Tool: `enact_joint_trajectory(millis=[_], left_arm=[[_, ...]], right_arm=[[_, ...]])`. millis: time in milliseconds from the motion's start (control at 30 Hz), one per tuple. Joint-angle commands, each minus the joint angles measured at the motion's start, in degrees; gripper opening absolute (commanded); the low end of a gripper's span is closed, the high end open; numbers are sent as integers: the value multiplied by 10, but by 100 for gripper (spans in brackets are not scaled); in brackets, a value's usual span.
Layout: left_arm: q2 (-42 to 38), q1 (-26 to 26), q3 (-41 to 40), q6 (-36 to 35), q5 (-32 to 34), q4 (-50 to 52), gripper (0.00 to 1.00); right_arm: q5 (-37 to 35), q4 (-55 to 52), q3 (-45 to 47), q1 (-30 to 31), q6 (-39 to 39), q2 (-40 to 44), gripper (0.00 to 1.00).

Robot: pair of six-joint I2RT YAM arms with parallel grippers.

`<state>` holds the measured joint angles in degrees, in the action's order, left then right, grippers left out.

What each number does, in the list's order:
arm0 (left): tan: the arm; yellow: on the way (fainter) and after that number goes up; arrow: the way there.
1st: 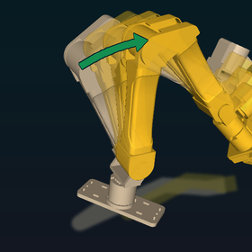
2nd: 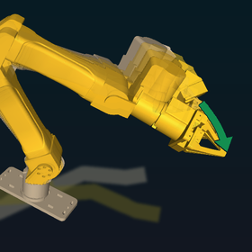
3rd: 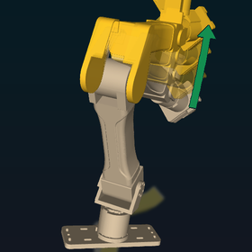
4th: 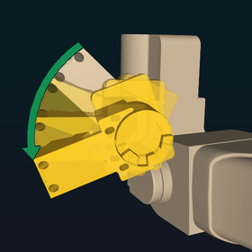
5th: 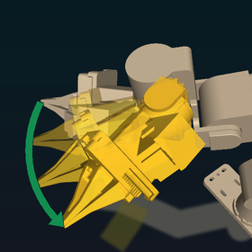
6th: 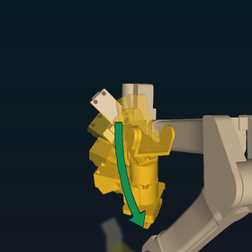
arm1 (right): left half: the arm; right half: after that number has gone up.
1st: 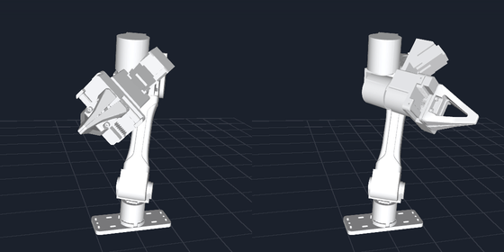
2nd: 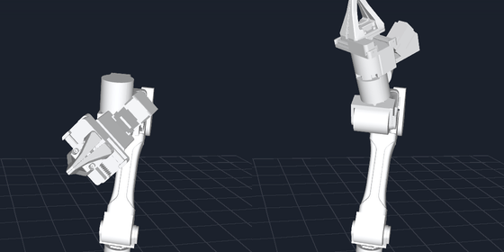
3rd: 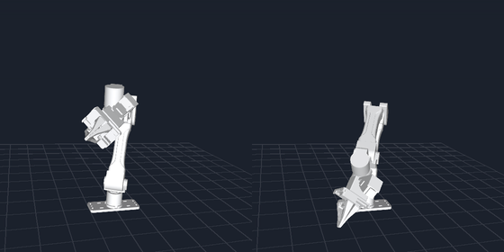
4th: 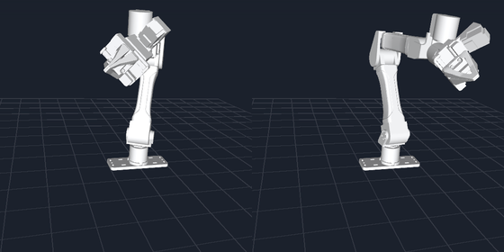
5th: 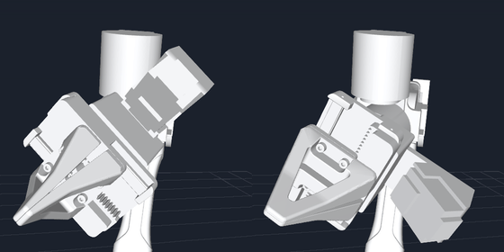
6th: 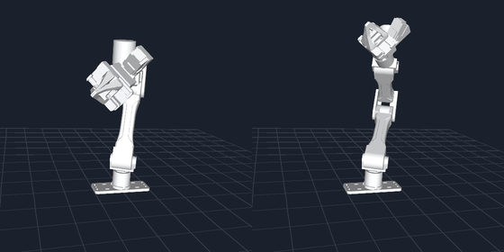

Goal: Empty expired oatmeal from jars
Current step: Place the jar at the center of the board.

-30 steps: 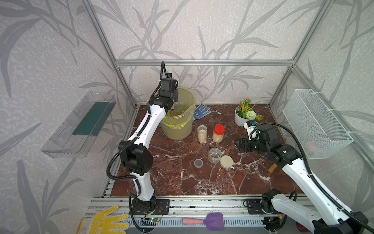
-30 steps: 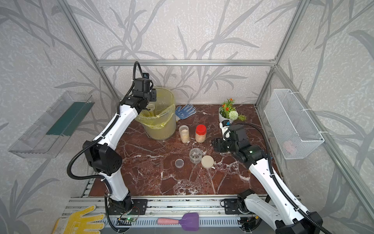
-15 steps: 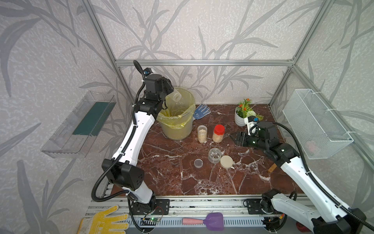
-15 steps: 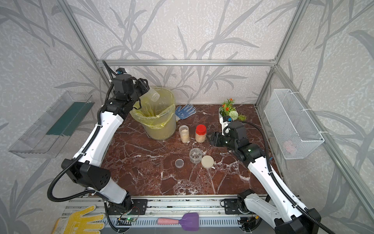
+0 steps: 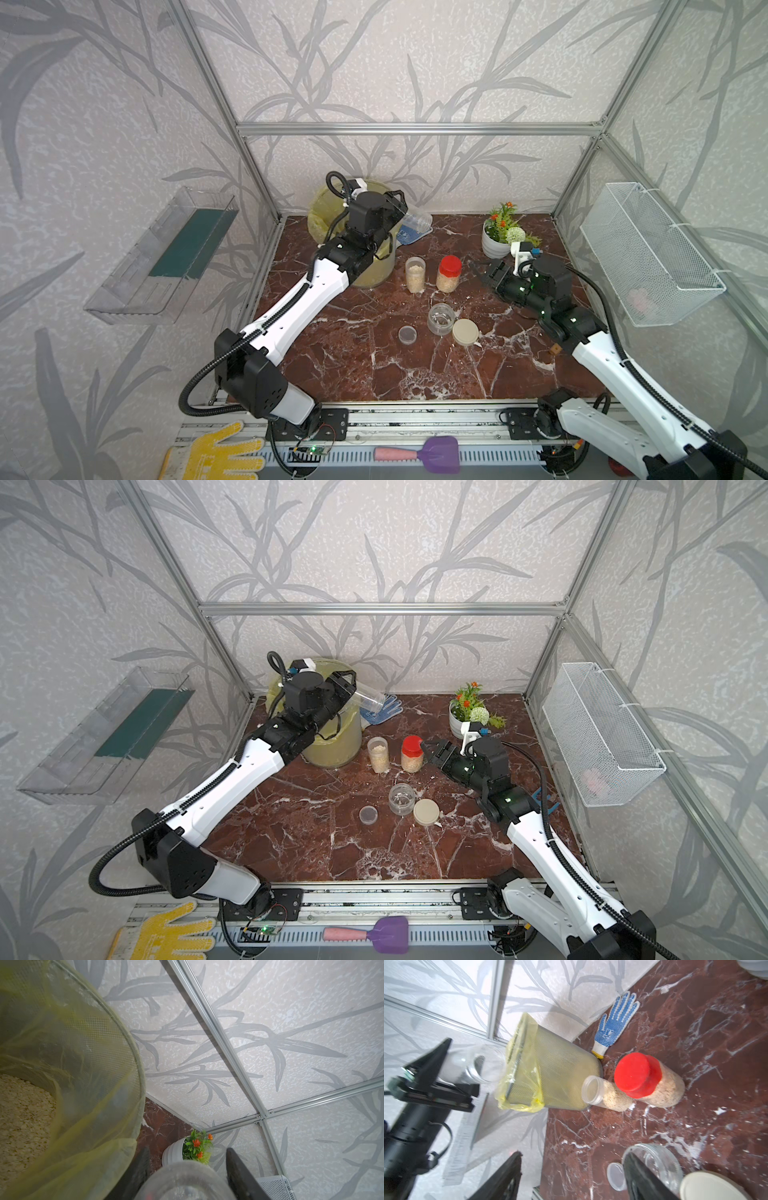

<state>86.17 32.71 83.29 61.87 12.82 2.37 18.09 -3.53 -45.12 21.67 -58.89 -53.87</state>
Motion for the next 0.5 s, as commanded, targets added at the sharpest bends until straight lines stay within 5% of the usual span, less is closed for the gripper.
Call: enact_joint_trajectory(millis=[0,467], left_arm=[[-16,40,-28,72,100,-107,0],[33,148,-56,208,206,-197,0]], right_arm=[[-9,84,15,5,-66,6,78],[-104,241,36,57,-93,-8,81]])
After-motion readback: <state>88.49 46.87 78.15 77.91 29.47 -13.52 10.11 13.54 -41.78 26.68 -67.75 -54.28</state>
